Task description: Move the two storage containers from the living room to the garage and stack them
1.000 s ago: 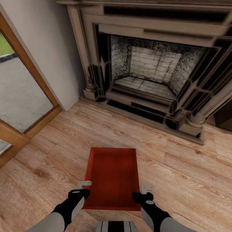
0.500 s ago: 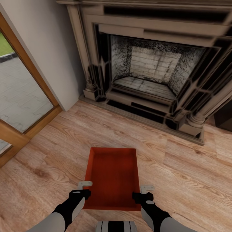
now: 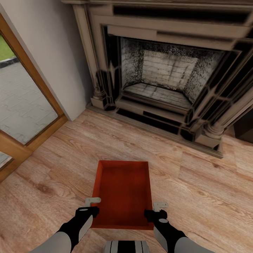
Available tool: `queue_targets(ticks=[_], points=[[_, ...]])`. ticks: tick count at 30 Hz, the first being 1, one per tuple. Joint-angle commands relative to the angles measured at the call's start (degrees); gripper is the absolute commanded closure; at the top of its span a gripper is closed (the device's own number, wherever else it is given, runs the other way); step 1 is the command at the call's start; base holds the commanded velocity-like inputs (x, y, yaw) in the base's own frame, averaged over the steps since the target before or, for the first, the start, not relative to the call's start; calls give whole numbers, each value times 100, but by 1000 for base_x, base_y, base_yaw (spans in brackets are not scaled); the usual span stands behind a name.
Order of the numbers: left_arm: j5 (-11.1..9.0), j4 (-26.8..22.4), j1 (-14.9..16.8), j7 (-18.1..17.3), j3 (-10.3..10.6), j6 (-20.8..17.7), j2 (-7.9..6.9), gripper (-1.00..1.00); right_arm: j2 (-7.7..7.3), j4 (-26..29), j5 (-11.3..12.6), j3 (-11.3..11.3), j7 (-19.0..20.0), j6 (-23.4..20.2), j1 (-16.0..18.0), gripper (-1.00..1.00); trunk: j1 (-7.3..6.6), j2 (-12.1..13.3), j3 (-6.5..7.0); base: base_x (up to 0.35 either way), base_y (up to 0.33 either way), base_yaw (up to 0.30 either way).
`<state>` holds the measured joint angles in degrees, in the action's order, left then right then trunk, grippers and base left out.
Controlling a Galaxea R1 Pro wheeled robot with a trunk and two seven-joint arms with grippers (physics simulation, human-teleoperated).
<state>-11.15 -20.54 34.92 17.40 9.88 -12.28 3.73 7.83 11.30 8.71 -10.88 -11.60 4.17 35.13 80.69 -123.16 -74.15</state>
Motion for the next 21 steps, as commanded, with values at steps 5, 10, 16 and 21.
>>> queue_targets(ticks=[5, 10, 16, 21], points=[[-54, -11, 4, 44, 50, -29, -4, -100, -1, -5, 61, -51, -27, 23, 4, -100, 110, -203, -94, 0, 0, 0], [-47, -11, 2, 44, 49, -25, -9, -100, -1, -5, 61, -52, -27, 23, 2, -100, 110, -203, -94, 0, 0, 0], [-46, -11, 3, 47, 49, -23, -7, -100, 1, -5, 58, -54, -27, 23, 2, -100, 110, -203, -94, 0, 0, 0], [-46, -11, 3, 48, 49, -24, -7, -100, 2, -5, 56, -54, -27, 24, 2, -100, 110, -203, -94, 0, 0, 0]])
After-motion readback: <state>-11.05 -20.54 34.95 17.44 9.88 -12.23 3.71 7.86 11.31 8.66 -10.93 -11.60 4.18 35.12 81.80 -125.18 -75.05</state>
